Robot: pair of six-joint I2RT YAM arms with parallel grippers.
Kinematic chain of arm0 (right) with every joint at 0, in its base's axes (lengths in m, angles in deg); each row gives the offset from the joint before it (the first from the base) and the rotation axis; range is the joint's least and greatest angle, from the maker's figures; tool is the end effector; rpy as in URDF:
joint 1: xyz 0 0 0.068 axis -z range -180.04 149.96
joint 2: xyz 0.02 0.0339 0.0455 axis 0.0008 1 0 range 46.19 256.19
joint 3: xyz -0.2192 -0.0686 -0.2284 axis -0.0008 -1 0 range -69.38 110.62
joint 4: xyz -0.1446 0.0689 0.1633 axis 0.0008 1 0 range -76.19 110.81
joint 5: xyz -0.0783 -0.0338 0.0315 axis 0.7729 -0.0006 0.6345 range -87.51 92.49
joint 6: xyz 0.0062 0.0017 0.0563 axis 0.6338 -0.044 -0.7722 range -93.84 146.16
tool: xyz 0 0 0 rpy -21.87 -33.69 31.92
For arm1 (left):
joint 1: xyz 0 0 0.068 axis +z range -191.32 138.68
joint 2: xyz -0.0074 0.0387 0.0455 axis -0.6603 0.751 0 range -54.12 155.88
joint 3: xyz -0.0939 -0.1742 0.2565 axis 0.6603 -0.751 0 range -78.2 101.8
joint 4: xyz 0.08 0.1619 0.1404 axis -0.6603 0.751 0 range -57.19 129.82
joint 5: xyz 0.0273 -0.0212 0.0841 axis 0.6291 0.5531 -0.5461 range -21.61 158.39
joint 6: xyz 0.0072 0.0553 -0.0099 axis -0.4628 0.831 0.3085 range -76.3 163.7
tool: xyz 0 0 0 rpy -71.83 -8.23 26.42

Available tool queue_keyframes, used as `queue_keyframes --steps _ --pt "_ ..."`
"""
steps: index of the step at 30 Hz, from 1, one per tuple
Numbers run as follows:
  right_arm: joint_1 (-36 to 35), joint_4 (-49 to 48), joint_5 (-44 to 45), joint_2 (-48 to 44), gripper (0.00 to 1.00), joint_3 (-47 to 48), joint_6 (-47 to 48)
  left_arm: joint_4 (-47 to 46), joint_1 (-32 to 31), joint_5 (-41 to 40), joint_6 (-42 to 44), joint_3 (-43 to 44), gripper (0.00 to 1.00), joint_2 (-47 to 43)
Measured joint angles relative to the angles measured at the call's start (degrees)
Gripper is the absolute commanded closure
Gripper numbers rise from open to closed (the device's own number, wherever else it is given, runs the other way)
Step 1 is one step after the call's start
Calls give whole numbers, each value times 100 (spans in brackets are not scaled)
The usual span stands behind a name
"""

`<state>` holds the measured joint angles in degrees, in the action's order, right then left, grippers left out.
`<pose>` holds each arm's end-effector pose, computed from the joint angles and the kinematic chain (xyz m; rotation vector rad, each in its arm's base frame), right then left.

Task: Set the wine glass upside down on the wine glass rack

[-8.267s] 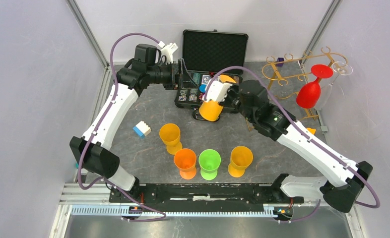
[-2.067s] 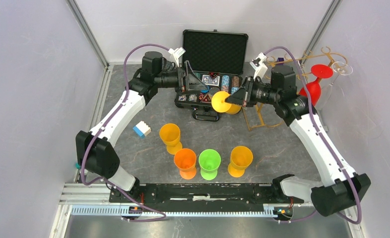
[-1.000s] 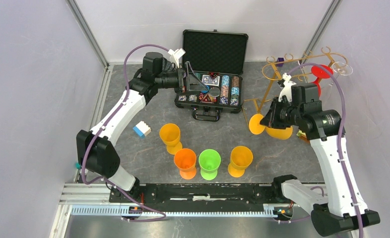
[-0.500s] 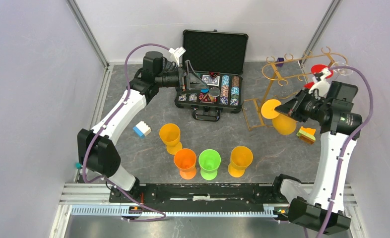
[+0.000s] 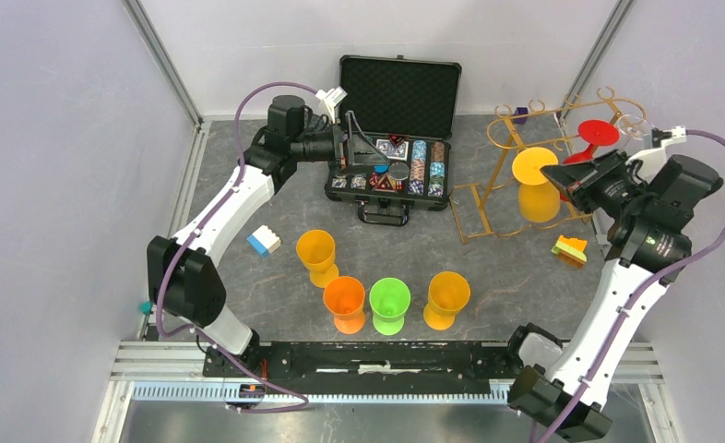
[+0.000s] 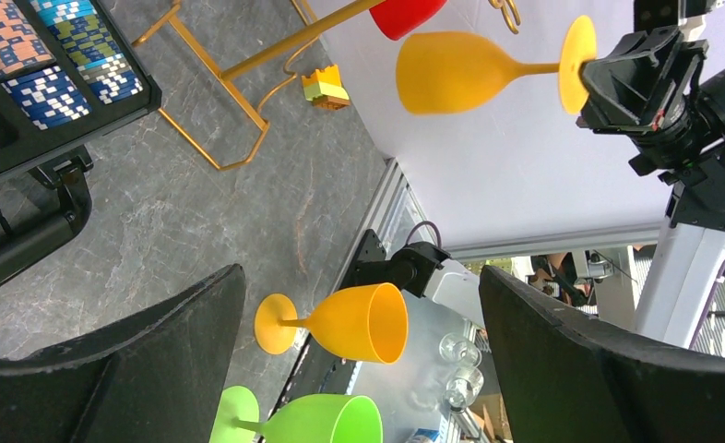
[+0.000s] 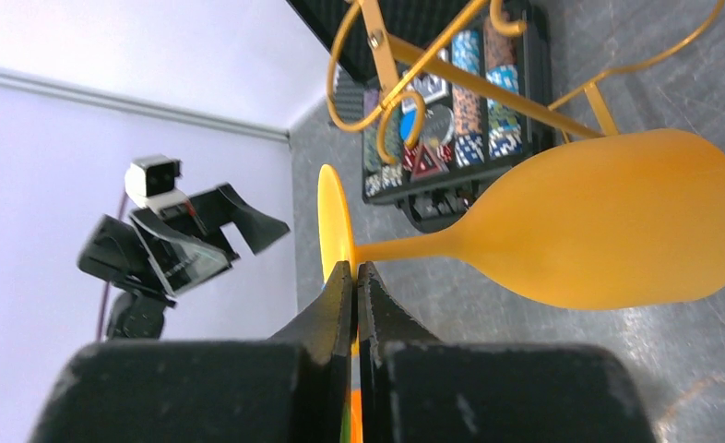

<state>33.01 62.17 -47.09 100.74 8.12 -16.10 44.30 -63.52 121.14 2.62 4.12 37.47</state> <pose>0.0971 -0.0272 0.4656 0.7191 1.8363 0.9676 0.3001 -0.1566 0.4207 0.3504 2.1019 -1.5814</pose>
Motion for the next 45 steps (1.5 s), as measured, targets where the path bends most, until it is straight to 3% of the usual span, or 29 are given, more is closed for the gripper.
queue_keyframes --steps 10,23,45 --pt "686 -1460 -57 -507 100 -684 -1397 -107 0 31 -7 0 0 0" --pt "752 -3117 839 -820 100 -1580 -2966 -197 0 31 -13 0 0 0" --pt "756 -3530 1209 -780 100 -2033 -3265 -240 0 31 -20 -22 0 -2"
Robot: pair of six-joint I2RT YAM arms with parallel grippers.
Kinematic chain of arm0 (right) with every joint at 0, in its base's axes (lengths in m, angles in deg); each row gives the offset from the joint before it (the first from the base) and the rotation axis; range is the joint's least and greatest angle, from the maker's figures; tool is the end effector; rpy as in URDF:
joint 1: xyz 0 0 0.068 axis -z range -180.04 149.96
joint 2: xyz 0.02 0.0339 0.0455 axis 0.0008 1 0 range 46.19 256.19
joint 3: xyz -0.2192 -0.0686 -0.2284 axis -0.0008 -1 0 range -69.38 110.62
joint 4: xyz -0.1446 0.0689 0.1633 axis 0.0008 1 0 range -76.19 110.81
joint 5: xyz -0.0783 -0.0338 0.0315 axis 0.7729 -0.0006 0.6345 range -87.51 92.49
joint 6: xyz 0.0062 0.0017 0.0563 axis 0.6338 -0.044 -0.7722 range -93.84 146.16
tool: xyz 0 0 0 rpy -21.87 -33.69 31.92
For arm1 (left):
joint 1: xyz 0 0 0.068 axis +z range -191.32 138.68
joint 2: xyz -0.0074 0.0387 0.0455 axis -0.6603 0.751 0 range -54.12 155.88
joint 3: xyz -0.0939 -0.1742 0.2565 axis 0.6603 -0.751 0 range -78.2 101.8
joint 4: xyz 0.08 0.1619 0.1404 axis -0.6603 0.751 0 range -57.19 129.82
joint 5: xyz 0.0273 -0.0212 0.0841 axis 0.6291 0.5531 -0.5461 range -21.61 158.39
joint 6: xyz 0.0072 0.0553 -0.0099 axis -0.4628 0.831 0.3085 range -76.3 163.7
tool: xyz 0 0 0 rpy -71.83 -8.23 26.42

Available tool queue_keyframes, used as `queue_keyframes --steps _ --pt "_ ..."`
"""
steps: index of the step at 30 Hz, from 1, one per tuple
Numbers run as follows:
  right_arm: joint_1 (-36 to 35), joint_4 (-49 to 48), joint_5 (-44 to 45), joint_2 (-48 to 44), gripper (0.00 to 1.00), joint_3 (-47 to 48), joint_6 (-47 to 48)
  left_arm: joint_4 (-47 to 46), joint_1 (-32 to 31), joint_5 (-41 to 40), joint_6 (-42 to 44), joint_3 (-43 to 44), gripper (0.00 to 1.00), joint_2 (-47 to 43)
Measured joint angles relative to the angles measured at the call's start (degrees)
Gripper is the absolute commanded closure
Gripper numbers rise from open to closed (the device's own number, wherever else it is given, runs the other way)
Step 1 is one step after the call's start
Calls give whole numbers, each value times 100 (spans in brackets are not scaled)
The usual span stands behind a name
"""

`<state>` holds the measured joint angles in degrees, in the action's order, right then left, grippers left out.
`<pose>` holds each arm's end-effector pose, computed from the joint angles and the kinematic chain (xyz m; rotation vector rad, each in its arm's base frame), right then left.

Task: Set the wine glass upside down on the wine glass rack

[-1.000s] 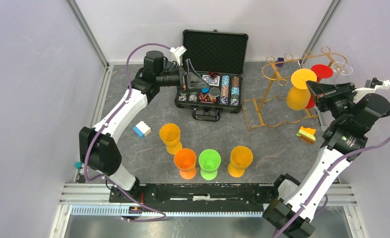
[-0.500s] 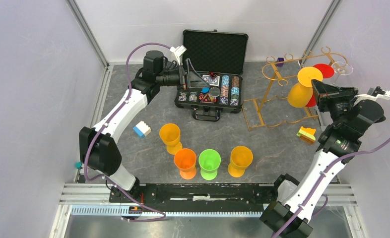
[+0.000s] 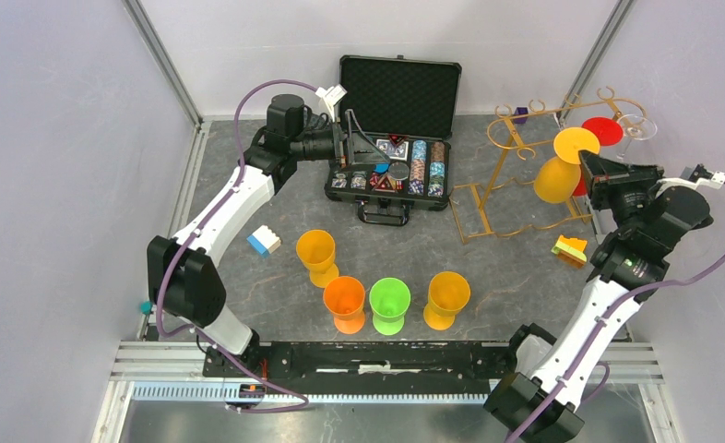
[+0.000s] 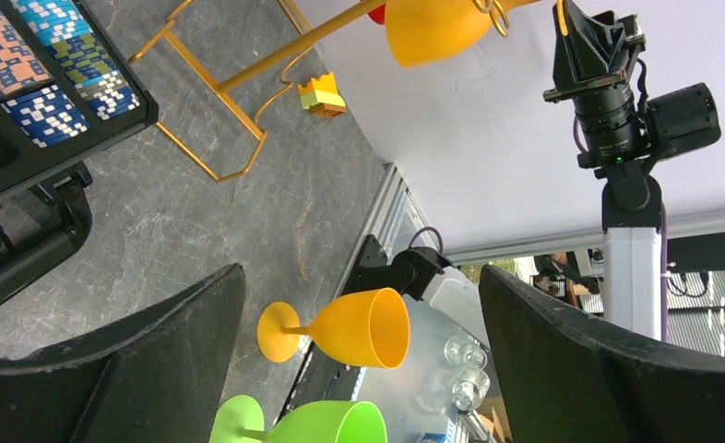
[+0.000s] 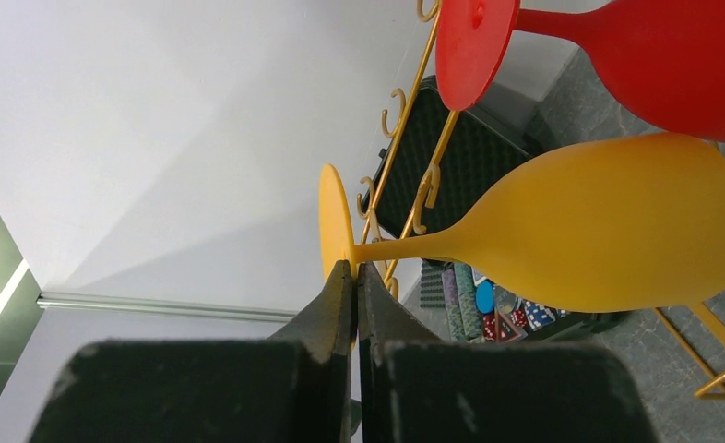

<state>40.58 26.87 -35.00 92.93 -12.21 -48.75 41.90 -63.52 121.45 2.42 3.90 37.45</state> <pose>0.0945 -0.0493 0.4362 1.0879 1.3053 0.9793 0.3011 -0.1571 0.4235 0.3720 2.0642 -1.5851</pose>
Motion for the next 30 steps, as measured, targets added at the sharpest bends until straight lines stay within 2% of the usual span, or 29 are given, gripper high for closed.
queue_keyframes --steps 20,30 --pt "-15 -190 -96 133 100 -96 -42 17 0 0 0 -96 0 -13" --pt "-262 -229 76 160 100 -116 -46 22 0 0 0 -192 0 -46"
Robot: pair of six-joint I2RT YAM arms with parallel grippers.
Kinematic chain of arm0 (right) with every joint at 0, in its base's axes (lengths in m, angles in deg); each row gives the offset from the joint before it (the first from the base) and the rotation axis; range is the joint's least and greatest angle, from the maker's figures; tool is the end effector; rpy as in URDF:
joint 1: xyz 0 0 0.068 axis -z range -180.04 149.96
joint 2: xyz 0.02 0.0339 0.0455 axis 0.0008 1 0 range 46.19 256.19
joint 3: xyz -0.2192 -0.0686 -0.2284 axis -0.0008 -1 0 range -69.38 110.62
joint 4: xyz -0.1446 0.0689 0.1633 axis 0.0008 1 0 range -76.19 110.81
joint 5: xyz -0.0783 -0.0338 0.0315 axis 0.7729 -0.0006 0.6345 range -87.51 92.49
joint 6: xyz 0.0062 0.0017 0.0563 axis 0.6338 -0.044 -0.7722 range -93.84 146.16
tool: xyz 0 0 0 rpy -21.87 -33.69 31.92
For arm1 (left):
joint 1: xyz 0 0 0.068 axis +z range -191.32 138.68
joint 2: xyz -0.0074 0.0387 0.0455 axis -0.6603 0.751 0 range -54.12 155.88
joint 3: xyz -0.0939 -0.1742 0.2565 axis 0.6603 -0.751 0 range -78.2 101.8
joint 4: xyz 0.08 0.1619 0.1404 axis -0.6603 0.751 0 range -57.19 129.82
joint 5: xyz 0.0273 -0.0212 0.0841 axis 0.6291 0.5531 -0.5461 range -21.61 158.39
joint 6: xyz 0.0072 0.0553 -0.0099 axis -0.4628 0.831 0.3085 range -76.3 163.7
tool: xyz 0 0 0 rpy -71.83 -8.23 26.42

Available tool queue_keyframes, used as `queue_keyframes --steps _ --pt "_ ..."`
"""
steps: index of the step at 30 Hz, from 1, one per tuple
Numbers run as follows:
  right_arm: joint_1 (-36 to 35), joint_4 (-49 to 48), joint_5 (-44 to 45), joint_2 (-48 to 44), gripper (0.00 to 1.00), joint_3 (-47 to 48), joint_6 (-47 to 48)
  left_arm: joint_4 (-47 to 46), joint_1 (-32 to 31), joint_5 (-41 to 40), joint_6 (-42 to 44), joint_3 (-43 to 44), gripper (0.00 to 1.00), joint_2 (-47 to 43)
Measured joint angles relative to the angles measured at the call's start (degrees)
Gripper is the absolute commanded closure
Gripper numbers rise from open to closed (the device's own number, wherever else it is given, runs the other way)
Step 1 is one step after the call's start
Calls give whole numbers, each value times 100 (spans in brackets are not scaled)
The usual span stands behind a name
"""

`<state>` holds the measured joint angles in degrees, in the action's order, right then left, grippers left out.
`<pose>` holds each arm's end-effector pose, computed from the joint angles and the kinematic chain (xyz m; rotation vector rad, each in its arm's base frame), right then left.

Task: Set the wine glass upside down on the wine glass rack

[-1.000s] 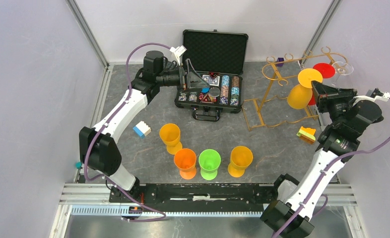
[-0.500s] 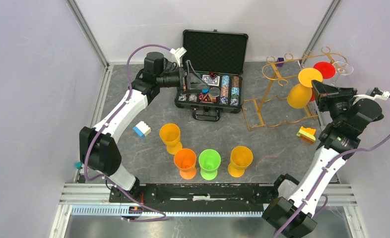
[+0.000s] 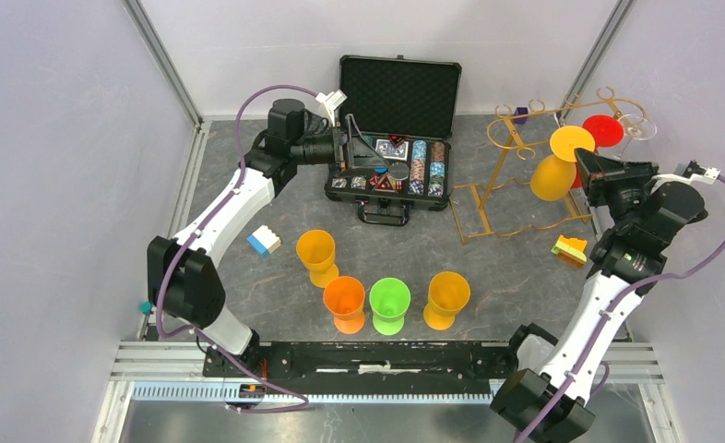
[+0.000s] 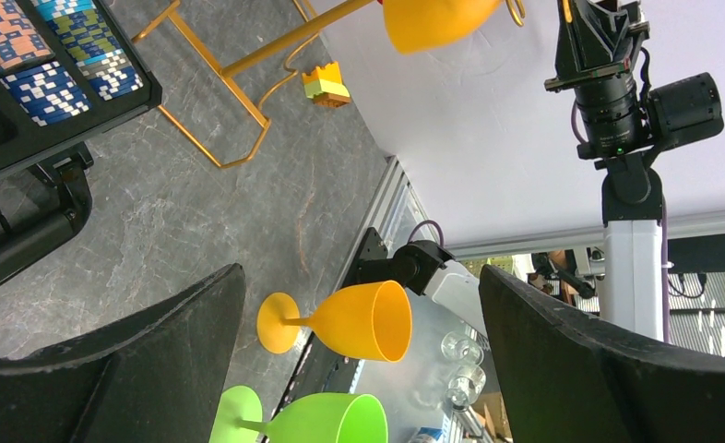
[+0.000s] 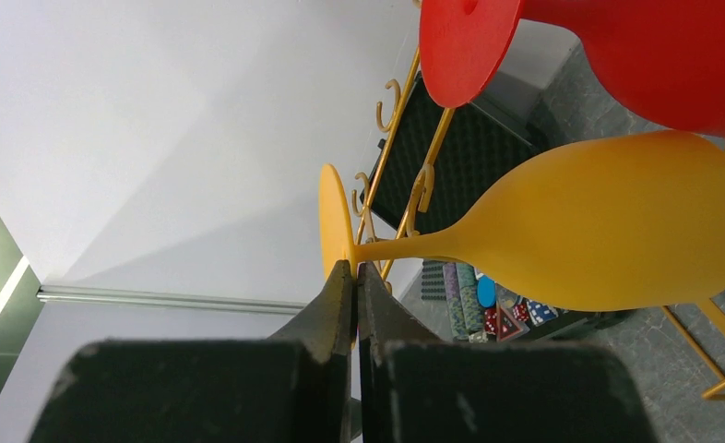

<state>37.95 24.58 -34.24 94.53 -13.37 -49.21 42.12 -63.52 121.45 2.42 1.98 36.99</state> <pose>0.1053 -0.0521 0.4317 1.0834 1.3271 1.0100 0.2983 -0.1560 0.4154 0.3563 2.0941 -1.5876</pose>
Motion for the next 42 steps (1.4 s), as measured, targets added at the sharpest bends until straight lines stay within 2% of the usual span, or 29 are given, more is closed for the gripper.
queue_keyframes --steps 9,22,42 --pt "-466 -42 374 66 100 -66 -7 -2 0 -2 2 -37 0 -20" --pt "-490 111 949 66 100 -42 48 -2 0 -2 2 -48 0 -20" --pt "-743 -105 1163 302 92 -22 17 52 0 -4 7 -50 0 -33"
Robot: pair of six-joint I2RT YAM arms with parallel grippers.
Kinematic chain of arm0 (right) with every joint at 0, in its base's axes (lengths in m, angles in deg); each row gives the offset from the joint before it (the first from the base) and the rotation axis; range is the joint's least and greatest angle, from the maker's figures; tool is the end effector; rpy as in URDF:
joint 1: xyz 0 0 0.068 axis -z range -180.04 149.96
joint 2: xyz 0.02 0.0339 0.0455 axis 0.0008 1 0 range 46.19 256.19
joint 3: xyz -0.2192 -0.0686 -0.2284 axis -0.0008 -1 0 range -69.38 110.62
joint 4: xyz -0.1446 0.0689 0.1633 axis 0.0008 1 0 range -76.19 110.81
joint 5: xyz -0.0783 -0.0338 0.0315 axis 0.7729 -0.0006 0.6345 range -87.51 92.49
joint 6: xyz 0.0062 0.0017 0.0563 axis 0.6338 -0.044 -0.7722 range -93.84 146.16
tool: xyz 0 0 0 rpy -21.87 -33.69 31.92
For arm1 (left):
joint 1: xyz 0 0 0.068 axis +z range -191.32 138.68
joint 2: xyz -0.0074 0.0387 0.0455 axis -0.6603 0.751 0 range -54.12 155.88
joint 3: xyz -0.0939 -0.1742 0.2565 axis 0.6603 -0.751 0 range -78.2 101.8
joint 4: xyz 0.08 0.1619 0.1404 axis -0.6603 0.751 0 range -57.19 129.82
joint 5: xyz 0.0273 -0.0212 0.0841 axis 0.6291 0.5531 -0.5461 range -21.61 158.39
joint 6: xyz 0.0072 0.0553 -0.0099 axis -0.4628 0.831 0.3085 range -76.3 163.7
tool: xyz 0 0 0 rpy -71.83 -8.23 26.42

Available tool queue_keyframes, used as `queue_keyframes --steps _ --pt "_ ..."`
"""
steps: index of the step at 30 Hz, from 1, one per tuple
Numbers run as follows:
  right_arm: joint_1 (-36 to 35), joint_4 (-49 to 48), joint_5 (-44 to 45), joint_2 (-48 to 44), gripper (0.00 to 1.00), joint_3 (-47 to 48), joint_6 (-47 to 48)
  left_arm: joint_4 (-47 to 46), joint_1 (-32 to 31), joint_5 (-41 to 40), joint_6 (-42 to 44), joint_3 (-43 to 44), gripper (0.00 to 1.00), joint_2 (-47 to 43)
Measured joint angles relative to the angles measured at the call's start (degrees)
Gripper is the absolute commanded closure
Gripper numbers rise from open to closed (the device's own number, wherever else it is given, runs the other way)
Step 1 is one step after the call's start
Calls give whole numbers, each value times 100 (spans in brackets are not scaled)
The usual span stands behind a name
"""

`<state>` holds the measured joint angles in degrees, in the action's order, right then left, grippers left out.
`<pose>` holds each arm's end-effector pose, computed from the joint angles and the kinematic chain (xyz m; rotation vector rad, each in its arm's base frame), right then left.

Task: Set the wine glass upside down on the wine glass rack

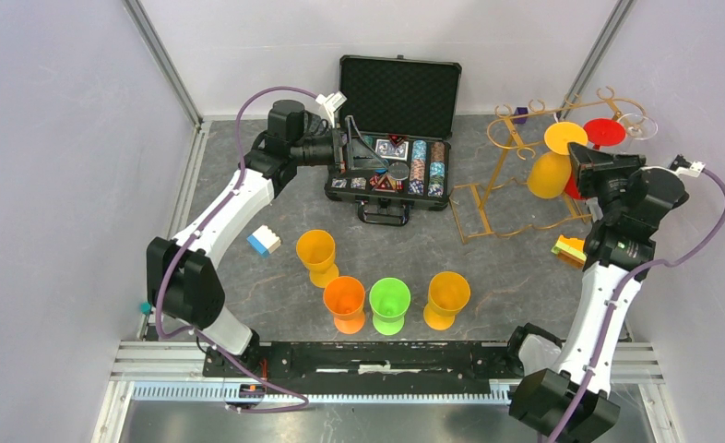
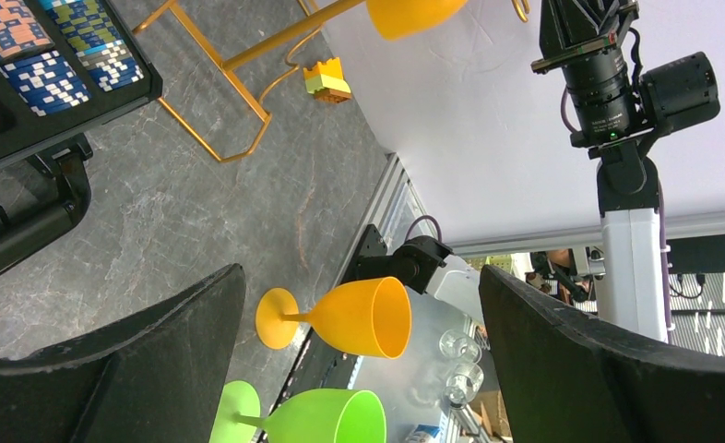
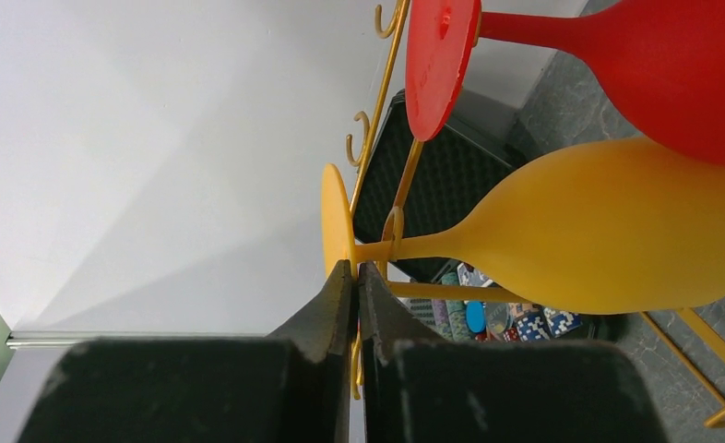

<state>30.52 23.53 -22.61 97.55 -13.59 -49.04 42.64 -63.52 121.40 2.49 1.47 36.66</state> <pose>0.1259 -0.0548 0.4267 1.1536 1.3080 0.9438 0.2963 -0.1551 0.4136 0.3501 2.1060 -1.5871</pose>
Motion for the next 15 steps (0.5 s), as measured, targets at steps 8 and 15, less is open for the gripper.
queue_keyframes --steps 8,15 --pt "-136 -201 190 26 68 -129 -63 85 0 -9 22 -4 0 -42" --pt "-160 -330 210 -103 53 -184 -103 92 0 -22 28 -4 0 -63"
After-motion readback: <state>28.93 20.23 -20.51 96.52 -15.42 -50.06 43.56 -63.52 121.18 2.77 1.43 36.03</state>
